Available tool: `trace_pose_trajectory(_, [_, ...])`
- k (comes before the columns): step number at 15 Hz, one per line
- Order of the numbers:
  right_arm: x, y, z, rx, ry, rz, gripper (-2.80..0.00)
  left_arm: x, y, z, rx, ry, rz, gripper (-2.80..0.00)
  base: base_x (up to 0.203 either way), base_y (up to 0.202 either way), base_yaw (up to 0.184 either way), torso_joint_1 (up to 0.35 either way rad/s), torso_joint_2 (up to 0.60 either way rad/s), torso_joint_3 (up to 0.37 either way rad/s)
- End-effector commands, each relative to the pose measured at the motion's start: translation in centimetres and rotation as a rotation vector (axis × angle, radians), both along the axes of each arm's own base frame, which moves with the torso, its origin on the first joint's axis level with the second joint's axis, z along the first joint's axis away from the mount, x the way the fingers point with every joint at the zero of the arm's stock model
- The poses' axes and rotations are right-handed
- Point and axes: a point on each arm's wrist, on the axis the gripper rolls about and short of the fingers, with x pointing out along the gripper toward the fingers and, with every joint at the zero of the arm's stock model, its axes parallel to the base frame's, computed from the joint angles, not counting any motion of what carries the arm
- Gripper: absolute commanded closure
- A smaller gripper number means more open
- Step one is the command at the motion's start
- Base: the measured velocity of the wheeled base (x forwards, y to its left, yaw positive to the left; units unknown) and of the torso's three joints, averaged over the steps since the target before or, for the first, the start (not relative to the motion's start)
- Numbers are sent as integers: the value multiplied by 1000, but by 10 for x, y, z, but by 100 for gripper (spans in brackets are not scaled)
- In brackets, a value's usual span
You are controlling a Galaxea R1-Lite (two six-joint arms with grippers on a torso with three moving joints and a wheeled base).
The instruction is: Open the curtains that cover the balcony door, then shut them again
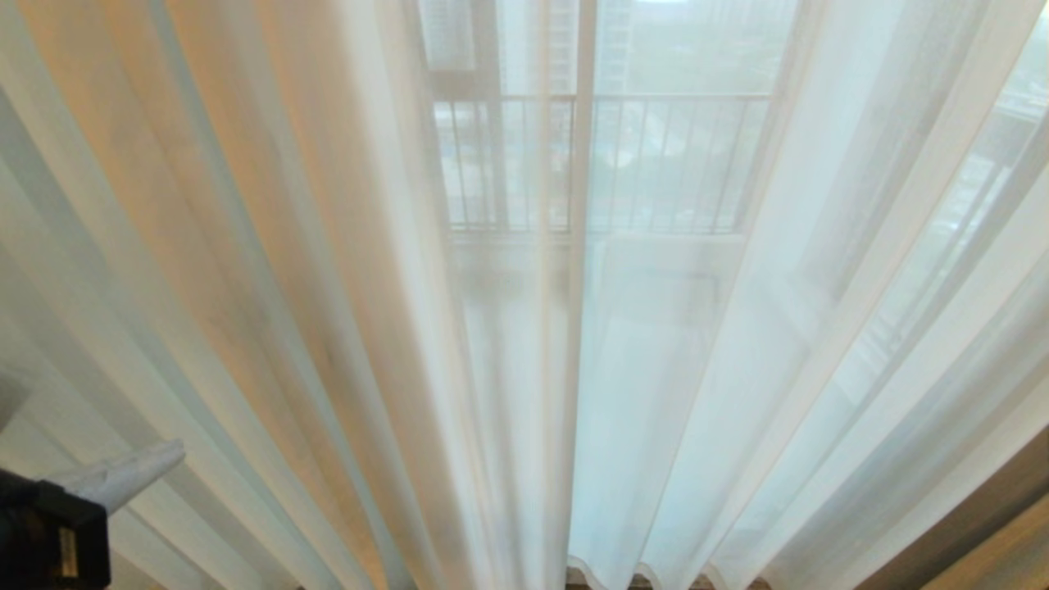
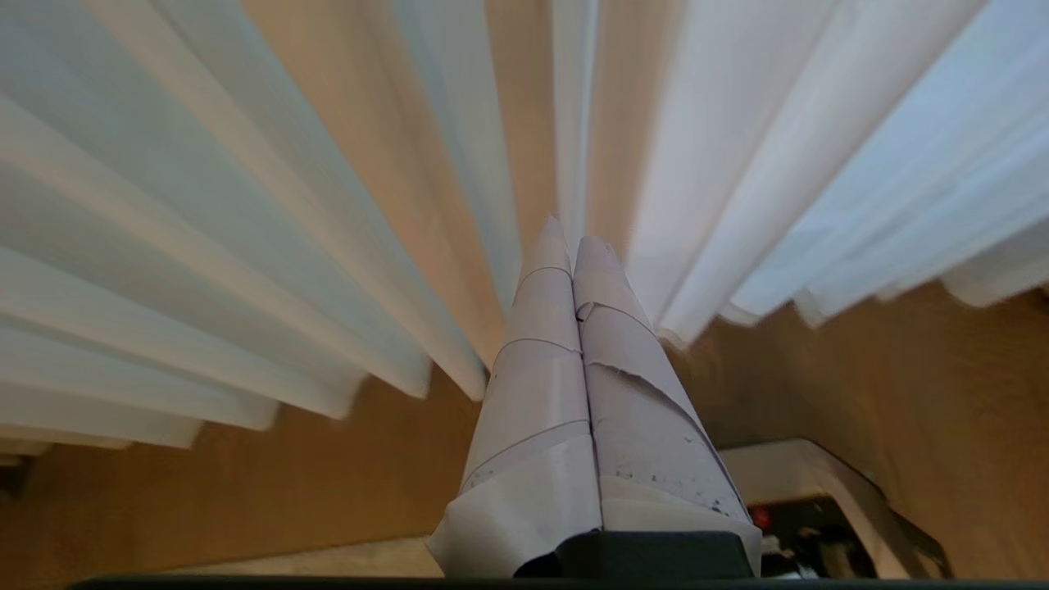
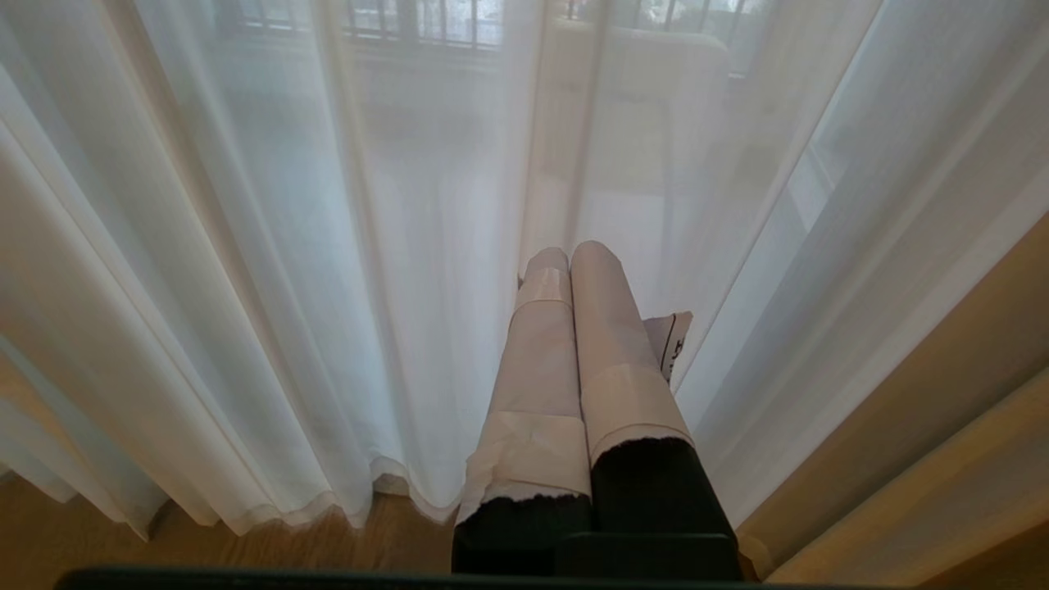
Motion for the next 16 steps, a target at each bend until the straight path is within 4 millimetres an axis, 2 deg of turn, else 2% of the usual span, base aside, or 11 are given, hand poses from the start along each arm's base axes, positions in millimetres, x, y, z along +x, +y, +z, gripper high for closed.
trace_pose_trajectory(1, [0,0,0,-1,-1,2,0,-30,7,-9,-46,-10,1,0,0,0,0,0,0,0])
trace_pose_trajectory(3, [0,0,0,-1,-1,1,0,-42,8,-25,-59,22,13,0,0,0,0,0,0,0])
trace_pose_trajectory(9, [0,0,0,-1,-1,2,0,-75,8,-62,-67,-46,84,0,0,0,0,0,0,0])
trace_pose_trajectory(16, [0,0,0,-1,-1,1,0,-90,6,-86,-63,-162,50,0,0,0,0,0,0,0])
